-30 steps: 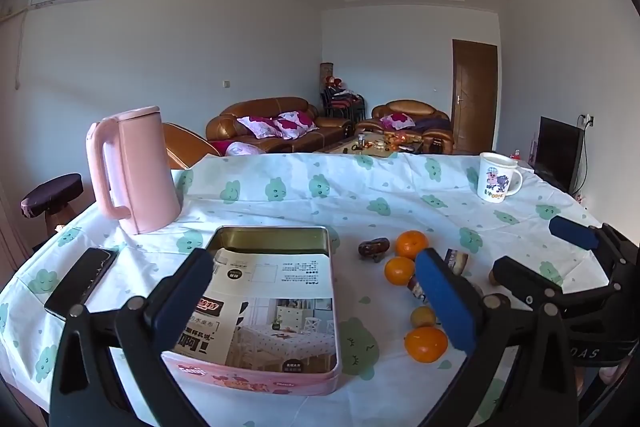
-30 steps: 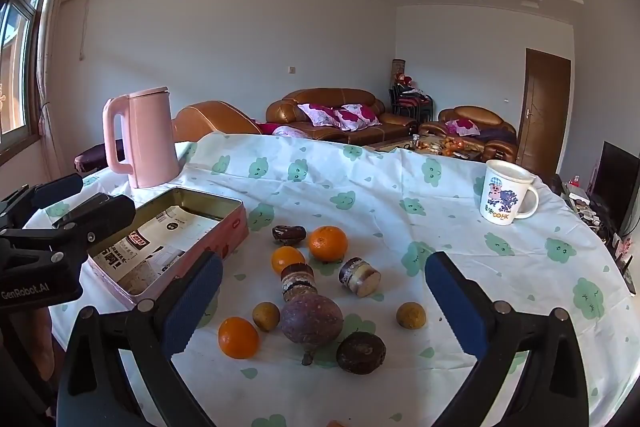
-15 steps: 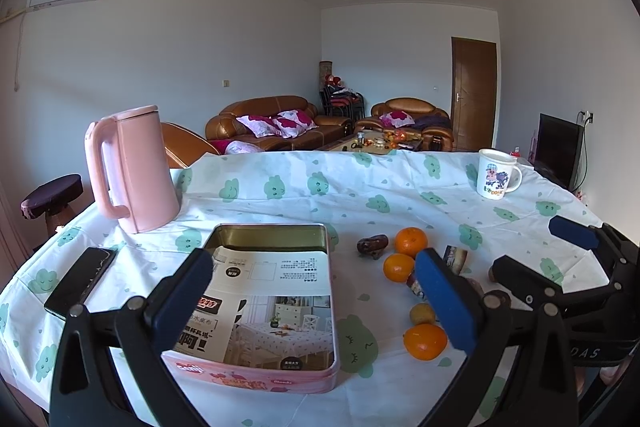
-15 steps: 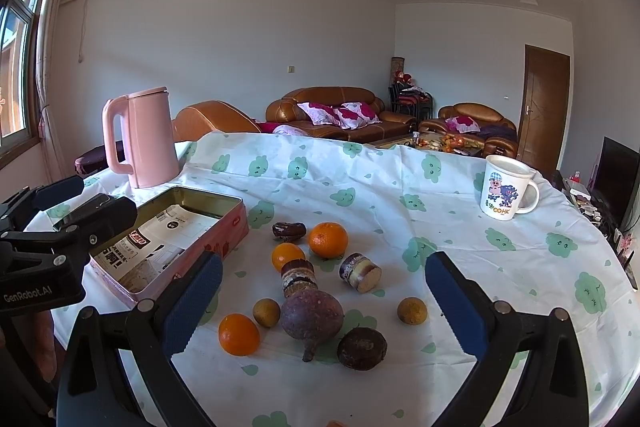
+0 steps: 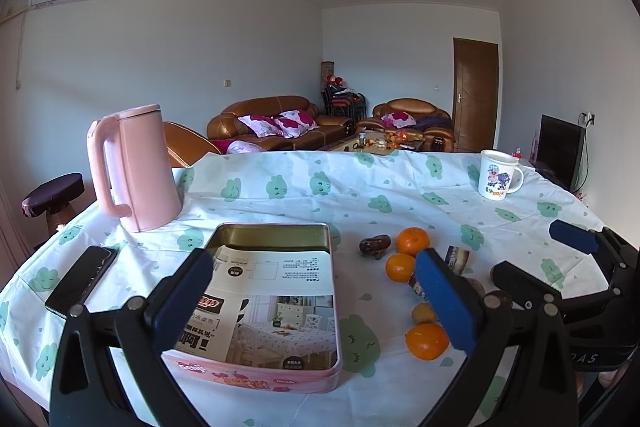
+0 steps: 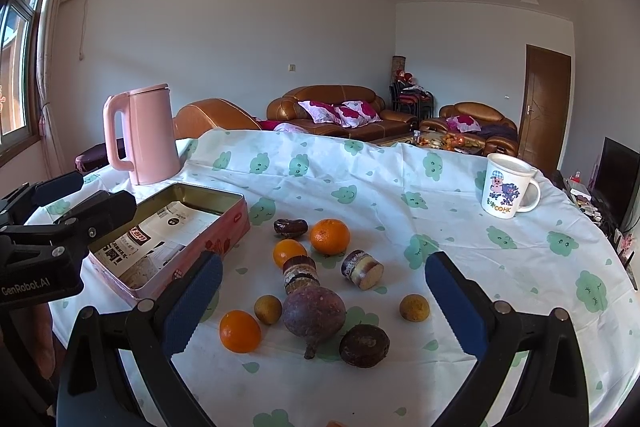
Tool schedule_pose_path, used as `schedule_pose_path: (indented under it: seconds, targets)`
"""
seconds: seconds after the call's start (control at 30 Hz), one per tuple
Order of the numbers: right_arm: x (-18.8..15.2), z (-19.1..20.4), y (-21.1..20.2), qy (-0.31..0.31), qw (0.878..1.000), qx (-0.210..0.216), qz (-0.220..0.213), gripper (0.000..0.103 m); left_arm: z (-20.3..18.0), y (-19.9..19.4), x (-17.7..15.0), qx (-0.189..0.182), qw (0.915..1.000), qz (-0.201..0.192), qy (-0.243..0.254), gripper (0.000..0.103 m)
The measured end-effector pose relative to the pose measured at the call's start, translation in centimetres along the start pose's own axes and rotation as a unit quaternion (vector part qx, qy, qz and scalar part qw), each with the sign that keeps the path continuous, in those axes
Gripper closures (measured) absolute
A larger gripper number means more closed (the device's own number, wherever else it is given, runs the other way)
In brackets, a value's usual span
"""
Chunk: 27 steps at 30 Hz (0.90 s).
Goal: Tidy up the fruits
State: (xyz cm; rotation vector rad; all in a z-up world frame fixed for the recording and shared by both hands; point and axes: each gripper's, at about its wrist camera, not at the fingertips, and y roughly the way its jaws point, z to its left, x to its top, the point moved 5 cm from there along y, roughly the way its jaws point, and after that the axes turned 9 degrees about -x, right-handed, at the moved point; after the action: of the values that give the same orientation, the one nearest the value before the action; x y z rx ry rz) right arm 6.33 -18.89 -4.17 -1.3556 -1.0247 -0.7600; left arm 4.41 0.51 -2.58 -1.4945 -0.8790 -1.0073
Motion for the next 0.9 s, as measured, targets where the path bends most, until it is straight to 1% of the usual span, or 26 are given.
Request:
schedule_pose_path:
  seconds: [0.57,0.9]
  targets:
    - [-0.59,0.56,0.34,-0.008,1.000,0.000,0.008,0.001,0.07,0.09,-0.13,0.000,1.0000,0.001,0.000,0.000]
    - [-0.81,0.38,0.62,-0.008,1.000,-0.002,0.011,0.001,0.20,0.42,-0.75,0.001,1.0000,0.005,0.002,0.000]
